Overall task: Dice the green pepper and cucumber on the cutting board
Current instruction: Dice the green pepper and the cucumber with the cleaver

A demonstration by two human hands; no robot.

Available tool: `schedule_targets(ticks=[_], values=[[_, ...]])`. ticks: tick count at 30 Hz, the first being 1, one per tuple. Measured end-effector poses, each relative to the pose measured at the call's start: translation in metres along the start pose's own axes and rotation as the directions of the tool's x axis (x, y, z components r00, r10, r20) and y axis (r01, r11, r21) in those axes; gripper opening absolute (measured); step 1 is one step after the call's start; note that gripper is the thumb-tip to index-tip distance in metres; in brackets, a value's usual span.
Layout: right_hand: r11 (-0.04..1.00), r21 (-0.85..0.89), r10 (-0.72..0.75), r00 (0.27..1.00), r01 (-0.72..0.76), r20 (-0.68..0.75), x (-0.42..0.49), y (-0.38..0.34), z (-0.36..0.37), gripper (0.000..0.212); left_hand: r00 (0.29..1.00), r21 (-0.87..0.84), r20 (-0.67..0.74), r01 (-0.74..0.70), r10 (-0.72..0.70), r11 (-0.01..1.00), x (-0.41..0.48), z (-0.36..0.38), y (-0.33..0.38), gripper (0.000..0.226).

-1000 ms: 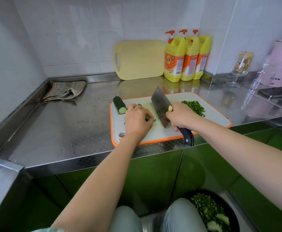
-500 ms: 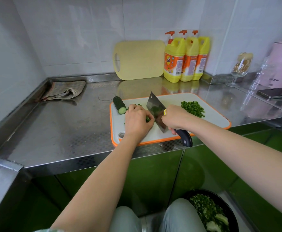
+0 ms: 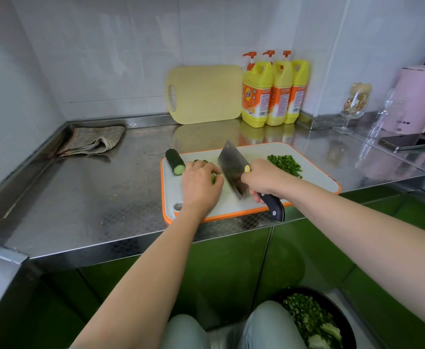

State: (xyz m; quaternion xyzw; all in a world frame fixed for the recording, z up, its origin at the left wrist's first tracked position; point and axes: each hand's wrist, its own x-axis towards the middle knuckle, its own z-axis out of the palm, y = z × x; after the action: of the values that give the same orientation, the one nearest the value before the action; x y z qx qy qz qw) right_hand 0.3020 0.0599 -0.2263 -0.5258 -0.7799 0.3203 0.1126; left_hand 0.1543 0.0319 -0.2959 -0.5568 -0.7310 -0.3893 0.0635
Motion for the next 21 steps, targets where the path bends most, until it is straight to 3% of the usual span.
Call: schedule_targets(ticks=[5, 13, 17, 21], values=[[0.996, 0.032, 0.086, 0.996, -0.086, -0.003, 0.004, 0.018, -0.009, 0.035, 0.996, 0.073, 0.062, -0.074, 0.07, 0.995, -0.001, 0.001, 0.001, 0.014], [0.972, 0.109, 0.226, 0.959, -0.21, -0.168, 0.013, 0.047, -0.044, 0.036, 0.993, 0.099, 0.07, -0.101, 0.095, 0.99, -0.002, 0.001, 0.003, 0.014], [0.988, 0.093, 0.136, 0.98, -0.123, -0.147, 0.014, 0.035, -0.039, 0.031, 0.991, 0.122, 0.076, -0.118, 0.109, 0.986, -0.002, 0.002, 0.003, 0.014], [0.999, 0.022, 0.049, 0.998, -0.049, -0.028, 0.008, 0.025, -0.026, 0.026, 0.991, 0.12, 0.067, -0.127, 0.12, 0.985, -0.002, 0.003, 0.001, 0.014]])
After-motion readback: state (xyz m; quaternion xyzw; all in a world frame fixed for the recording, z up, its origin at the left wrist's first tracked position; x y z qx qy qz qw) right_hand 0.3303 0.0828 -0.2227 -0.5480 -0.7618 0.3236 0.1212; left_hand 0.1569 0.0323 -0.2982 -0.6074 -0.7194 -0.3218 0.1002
